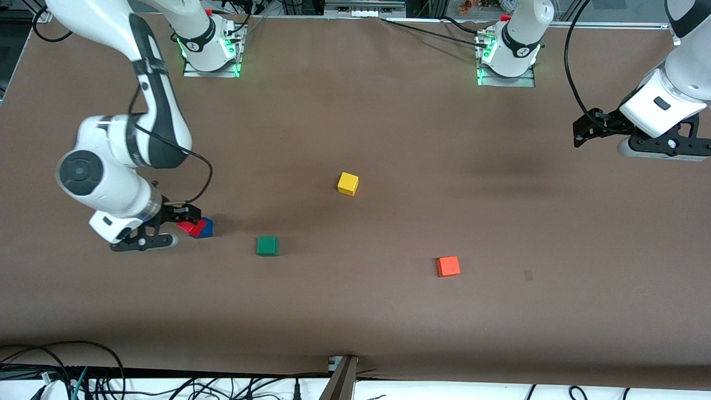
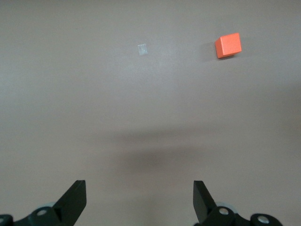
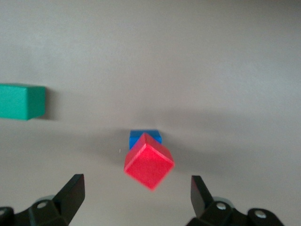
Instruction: Pass red block to right arm, stack on blue
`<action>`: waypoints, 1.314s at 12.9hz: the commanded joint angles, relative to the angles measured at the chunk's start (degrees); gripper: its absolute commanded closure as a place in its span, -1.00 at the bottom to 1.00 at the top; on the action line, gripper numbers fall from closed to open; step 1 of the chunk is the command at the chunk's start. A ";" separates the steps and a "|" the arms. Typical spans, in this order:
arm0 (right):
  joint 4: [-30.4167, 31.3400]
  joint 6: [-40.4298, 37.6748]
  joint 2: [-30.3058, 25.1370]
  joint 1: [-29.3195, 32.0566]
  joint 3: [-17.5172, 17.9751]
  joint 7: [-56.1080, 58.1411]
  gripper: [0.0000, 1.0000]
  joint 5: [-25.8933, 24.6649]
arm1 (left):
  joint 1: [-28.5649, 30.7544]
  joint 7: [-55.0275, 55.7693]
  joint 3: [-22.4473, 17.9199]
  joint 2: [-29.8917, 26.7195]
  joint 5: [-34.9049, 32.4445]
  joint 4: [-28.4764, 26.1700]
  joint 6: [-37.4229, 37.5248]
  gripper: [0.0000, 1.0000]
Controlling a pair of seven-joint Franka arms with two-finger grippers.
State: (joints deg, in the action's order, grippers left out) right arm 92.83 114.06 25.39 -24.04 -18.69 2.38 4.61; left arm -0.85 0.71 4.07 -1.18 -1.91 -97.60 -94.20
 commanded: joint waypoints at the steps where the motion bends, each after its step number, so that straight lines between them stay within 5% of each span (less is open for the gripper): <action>1: -8.77 -11.27 0.19 0.22 -1.35 0.17 -1.00 -0.22 | -0.21 0.52 0.06 0.74 0.24 1.62 0.51 -1.00; 4: -15.82 -21.12 0.10 0.22 -3.72 0.17 -1.00 -0.13 | -0.30 0.35 0.06 0.65 0.15 1.62 0.69 -1.00; 8: -18.65 -27.66 -5.06 0.92 -2.68 -0.36 -1.00 -0.74 | -0.30 0.43 0.23 0.65 0.15 1.62 0.78 -1.00; 9: -17.60 -27.83 -7.52 2.66 -1.71 -0.10 -1.00 -0.22 | -0.21 0.43 0.23 0.74 0.15 1.62 0.78 -1.00; 12: -13.21 -28.36 -13.94 14.16 9.96 -0.10 -1.00 -2.93 | -0.21 0.43 0.23 0.65 0.24 1.62 0.78 -1.00; 17: -7.85 -29.76 -22.56 18.75 12.96 -0.01 -1.00 -6.18 | -0.21 0.43 0.23 0.65 0.24 1.62 0.86 -1.00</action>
State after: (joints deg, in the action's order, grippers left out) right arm 80.37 84.33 6.48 -7.39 -8.75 2.57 0.88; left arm -0.86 0.71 4.30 -1.12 -1.91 -97.48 -94.20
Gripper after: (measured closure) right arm 0.000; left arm 0.000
